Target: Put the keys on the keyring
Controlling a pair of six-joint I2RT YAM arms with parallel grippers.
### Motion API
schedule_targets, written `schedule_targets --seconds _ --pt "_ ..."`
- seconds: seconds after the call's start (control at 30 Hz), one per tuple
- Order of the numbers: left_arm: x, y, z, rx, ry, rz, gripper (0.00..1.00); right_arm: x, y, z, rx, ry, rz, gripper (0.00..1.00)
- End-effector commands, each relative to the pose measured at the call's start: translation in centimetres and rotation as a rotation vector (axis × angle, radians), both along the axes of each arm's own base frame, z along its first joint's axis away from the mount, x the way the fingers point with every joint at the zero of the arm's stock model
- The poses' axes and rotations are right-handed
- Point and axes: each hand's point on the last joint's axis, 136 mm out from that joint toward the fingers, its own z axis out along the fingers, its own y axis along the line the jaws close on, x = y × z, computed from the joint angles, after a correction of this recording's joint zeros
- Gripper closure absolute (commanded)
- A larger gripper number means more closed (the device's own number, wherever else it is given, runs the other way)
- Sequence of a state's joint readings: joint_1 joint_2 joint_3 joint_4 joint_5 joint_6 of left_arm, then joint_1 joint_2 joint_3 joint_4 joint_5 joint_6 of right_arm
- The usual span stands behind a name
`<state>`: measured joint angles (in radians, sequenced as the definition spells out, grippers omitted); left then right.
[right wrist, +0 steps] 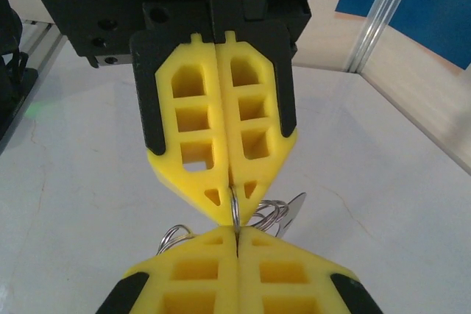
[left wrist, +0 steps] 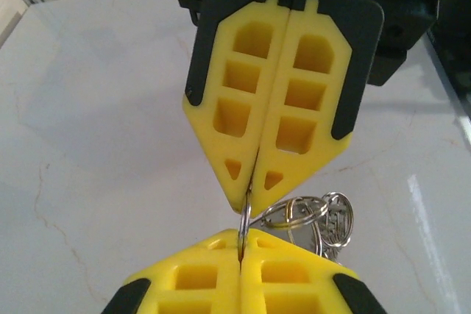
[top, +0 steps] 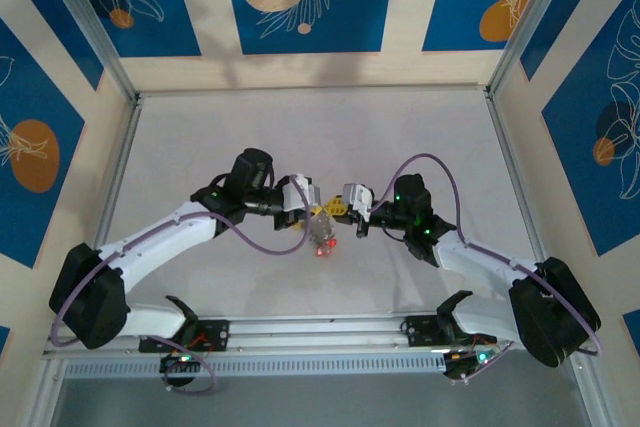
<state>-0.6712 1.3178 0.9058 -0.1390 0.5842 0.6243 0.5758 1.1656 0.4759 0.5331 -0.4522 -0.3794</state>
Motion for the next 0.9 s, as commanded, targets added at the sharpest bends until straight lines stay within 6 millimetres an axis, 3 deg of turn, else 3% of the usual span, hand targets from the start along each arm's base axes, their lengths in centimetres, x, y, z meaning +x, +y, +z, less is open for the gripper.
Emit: schedule_targets --seconds 0.0,0.07,0.13,0.27,0.87 --pt "0.2 -0.3 1.3 -0.019 -0.044 -0.03 1.0 -0.5 0.4 1.1 0.022 -0.056 0.036 1.0" --pt "0.3 -0.1 1.4 0.0 -0.063 -0.024 1.0 -0.3 0.3 0.9 0.003 -0.058 0.022 1.0" --pt "0.6 0.0 1.8 0.017 -0.092 -0.015 1.0 0.0 0.1 0.6 -0.034 -0.067 0.007 0.91" --pt "0.3 0.2 1.7 0.092 -0.124 -0.043 1.0 0.3 -0.3 0.2 -0.099 -0.099 -0.011 0.82" --pt "-0.5 -0.6 2.3 0.118 -0.115 -0.114 1.0 0.6 1.2 1.5 -0.048 -0.104 0.021 0.82"
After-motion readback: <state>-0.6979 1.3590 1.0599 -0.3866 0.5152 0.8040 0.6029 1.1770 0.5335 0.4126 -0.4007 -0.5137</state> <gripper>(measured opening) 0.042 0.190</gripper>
